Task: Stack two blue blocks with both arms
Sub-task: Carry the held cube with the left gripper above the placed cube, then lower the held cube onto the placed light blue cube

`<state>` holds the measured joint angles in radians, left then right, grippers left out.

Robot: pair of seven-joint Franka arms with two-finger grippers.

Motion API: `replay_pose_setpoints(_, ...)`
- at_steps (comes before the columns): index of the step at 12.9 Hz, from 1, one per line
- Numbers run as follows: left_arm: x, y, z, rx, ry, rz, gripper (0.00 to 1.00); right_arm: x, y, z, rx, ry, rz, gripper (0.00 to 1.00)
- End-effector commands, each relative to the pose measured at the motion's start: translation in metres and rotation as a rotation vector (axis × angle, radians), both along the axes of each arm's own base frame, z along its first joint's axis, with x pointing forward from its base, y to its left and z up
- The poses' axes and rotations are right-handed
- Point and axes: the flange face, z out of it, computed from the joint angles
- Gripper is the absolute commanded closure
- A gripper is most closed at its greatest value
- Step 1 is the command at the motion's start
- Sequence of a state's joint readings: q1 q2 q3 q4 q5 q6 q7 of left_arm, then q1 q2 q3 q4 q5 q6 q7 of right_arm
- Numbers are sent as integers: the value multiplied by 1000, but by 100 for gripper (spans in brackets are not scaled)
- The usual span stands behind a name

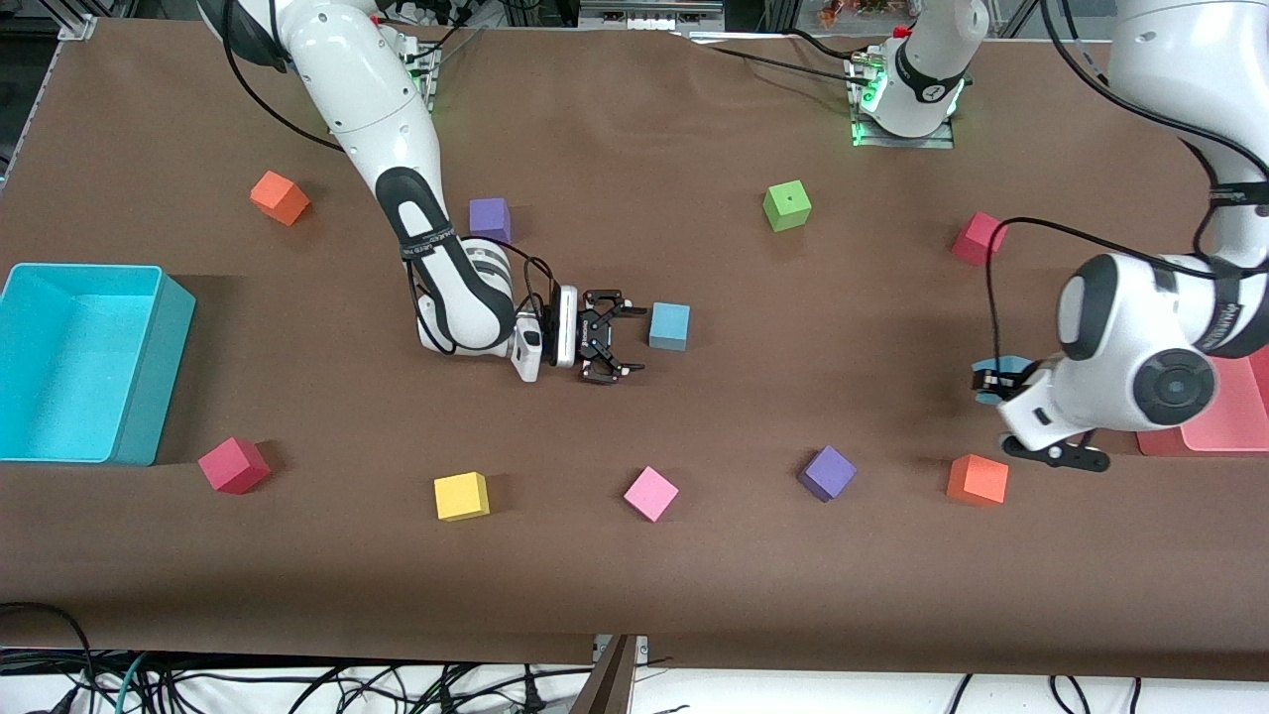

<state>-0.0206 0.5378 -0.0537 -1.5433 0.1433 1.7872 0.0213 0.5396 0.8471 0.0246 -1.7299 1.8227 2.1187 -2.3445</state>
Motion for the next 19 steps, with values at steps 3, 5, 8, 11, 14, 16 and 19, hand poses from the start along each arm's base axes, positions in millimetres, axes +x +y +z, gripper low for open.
replay_pose_setpoints(3,-17,-131,22,124,-11,106,58,-1,2,6,18,-16,-8,0)
replay_pose_setpoints(5,-31,-182,27,137,-27,116,58,-1,1,6,18,-16,-10,0)
replay_pose_setpoints(8,-71,-275,24,175,-62,110,58,-1,2,6,20,-17,-7,0)
replay_pose_setpoints(11,-113,-348,8,214,-90,134,57,-1,1,6,19,-18,-7,0)
replay_pose_setpoints(14,-129,-395,6,190,-112,160,57,-1,1,6,18,-21,-7,0)
replay_pose_setpoints(16,-130,-412,3,139,-99,186,55,-1,0,5,18,-26,-4,0)
replay_pose_setpoints(19,-135,-437,-9,68,-119,213,54,0,-1,5,16,-27,-4,0)
